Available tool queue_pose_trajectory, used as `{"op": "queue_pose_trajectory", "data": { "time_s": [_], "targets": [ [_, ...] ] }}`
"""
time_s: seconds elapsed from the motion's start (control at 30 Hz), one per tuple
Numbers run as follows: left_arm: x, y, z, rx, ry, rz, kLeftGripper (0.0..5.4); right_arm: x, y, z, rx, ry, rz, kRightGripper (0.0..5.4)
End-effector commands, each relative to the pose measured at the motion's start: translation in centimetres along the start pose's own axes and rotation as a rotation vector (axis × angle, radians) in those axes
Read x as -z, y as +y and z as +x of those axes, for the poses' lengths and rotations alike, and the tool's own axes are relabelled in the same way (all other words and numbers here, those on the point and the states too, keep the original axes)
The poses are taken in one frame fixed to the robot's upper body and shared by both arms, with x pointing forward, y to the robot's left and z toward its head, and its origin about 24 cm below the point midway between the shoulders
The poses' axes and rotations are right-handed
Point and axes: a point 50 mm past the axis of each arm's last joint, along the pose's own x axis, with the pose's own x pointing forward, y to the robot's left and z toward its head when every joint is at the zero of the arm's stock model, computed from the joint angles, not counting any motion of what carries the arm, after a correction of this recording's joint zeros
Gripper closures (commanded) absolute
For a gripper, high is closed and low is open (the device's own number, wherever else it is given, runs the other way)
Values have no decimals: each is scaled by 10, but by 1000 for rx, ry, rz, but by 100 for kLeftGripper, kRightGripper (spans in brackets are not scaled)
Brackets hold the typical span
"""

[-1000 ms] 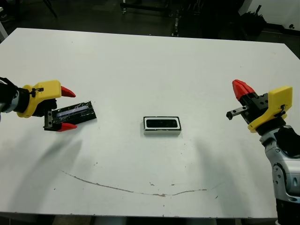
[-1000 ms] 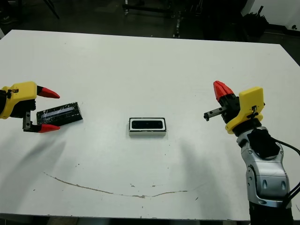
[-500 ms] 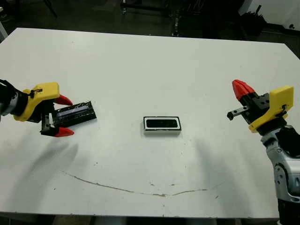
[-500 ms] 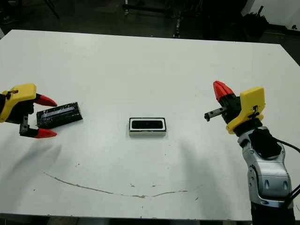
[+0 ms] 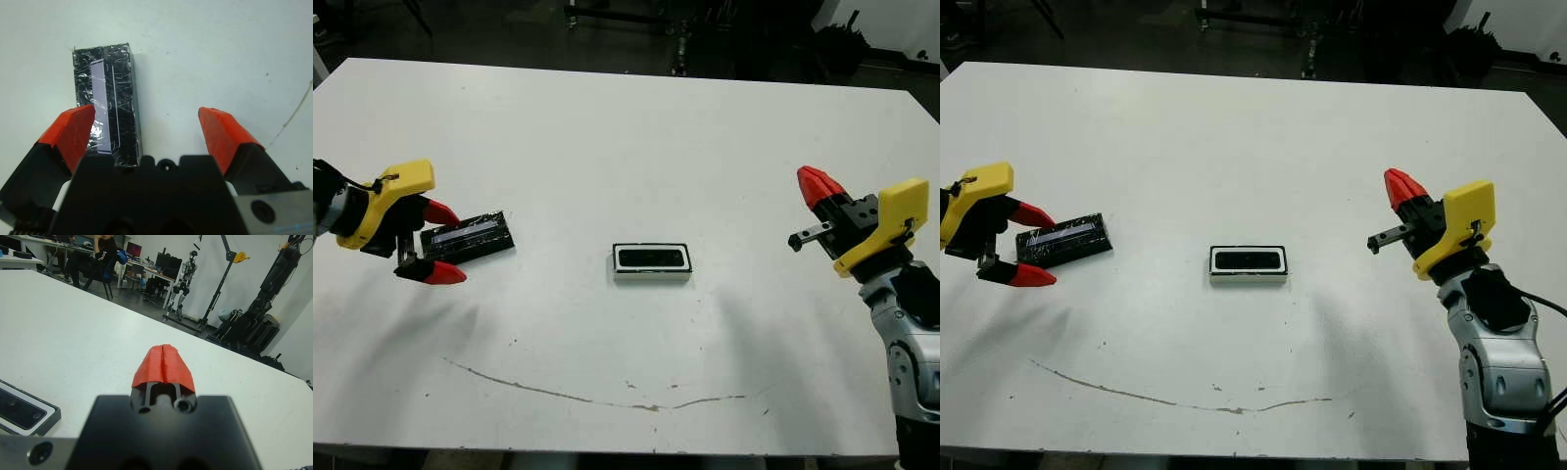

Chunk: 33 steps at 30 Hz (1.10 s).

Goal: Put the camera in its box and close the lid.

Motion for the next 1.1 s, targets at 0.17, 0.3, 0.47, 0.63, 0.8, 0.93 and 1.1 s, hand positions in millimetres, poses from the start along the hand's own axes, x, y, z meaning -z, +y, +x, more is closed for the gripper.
{"op": "queue_pose_trajectory", "data": {
  "time_s": [0.17, 0.3, 0.47, 0.63, 0.8, 0.93, 1.1],
  "targets": [
    [2, -4, 8, -63, 3, 10, 56, 1, -3, -2, -4, 33, -7, 540],
    [3, -6, 13, -166, 6, 70, 114, 1, -3, -2, -10, 29, 4, 540],
    [-1, -9, 14, -181, 15, 123, 187, 1, -3, -2, -10, 30, -11, 540],
    [-2, -8, 13, -116, 38, 126, 261, 1, -4, -2, -11, 34, 8, 540],
    [-2, -7, 12, -94, 71, 141, 332, 0, -4, -3, -11, 31, 0, 540],
    [-6, -7, 9, -59, 97, 152, 390, 0, -4, -2, -10, 32, -4, 540],
    [-6, -5, 7, -32, 77, 130, 464, 0, -3, -1, -15, 26, 0, 540]
  ]
}}
